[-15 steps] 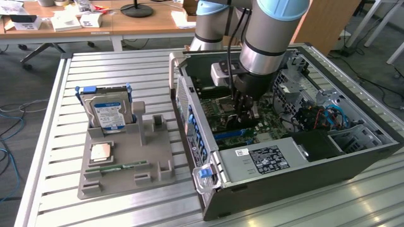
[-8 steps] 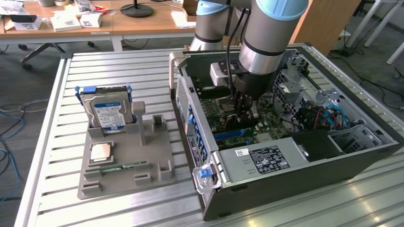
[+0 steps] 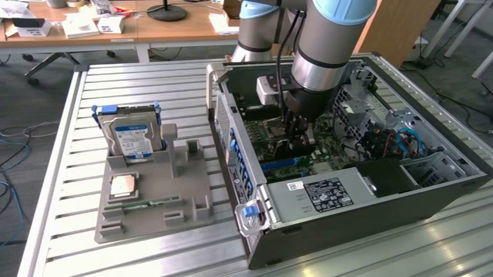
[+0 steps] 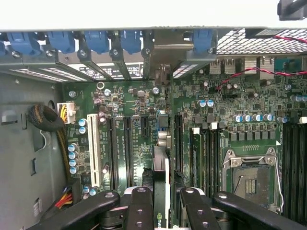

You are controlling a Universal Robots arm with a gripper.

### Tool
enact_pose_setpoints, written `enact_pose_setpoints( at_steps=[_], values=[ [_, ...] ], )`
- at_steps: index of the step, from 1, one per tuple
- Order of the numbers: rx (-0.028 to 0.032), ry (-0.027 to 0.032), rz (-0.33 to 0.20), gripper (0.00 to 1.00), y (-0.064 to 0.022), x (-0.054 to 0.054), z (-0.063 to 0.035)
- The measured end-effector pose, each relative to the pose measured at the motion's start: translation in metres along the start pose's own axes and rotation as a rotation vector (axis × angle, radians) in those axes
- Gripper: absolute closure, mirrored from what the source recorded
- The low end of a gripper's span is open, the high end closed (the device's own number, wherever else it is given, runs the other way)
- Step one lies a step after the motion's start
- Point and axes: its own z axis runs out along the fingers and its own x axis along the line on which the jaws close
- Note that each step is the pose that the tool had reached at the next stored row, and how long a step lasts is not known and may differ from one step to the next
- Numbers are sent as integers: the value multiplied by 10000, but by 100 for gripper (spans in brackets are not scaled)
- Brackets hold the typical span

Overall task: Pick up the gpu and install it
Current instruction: 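Insert the gpu into the slot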

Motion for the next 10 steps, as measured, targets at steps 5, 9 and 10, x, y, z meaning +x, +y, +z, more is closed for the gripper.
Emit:
enact_pose_setpoints(
  at_steps=[5, 9, 10],
  values=[
    [-30, 2, 4, 74, -1, 0, 3],
    [-42, 1, 5, 74, -1, 0, 8],
    [-43, 1, 7, 74, -1, 1, 11]
  ],
)
